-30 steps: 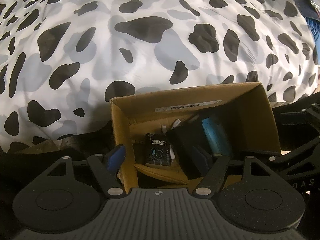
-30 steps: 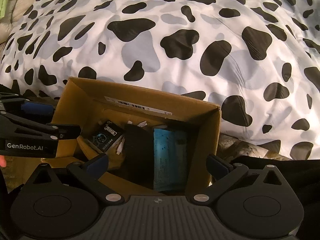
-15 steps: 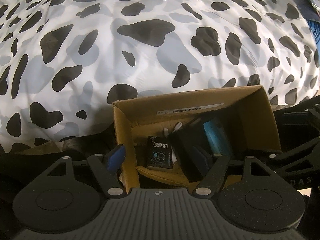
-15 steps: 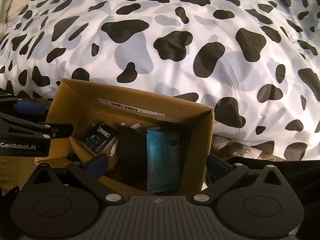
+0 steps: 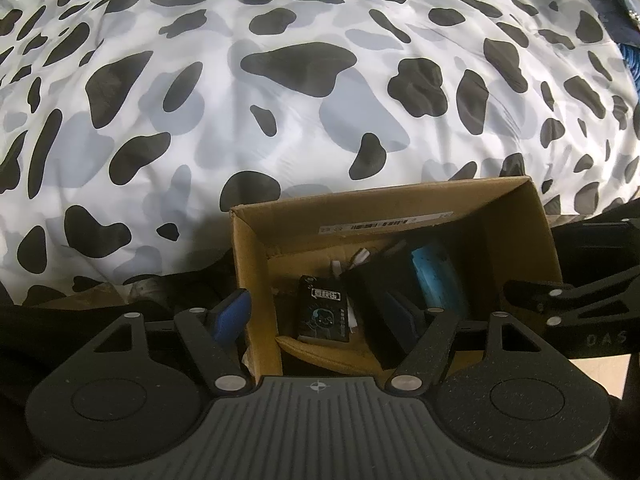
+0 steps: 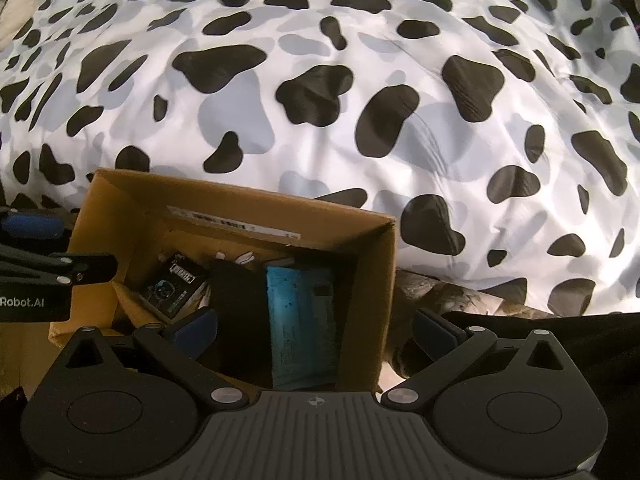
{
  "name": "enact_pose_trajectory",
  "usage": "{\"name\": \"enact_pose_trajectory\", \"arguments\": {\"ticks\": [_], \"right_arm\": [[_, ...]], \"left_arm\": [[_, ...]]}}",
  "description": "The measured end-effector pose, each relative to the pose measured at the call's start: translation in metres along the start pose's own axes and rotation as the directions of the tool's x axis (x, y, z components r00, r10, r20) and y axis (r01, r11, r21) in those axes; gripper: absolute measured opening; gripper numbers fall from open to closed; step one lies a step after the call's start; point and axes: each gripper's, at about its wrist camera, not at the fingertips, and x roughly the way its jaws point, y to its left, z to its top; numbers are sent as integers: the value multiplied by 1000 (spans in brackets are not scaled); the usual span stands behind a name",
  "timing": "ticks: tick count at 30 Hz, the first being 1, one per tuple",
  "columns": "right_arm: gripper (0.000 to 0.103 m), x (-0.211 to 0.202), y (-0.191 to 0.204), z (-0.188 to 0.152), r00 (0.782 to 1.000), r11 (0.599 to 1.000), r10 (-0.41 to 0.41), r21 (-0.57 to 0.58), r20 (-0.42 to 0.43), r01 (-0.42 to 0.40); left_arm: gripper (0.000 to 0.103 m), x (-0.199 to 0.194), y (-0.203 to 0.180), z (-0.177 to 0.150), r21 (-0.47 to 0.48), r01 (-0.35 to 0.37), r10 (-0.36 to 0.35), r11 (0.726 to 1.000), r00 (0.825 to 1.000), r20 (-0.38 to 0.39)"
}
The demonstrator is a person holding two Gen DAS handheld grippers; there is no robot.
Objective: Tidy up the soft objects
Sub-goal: 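Open the left tool over the box while the right tool drops the wet wipes inside, then withdraw both open tools from the box back toward the bed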
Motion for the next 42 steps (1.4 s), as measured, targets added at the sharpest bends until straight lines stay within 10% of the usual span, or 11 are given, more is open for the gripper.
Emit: {"name": "enact_pose_trajectory", "arguments": {"ticks": [16,42], "right_arm": [[103,-21,-42,14,987,994,-35,110,156,18],[103,-8,-75,112,893,997,-74,66,444,50]], "left_arm": [[72,-24,-13,19,12,8,-10,1000,982,189],[72,-9,20,97,97,-121,56,988,861,506]]}}
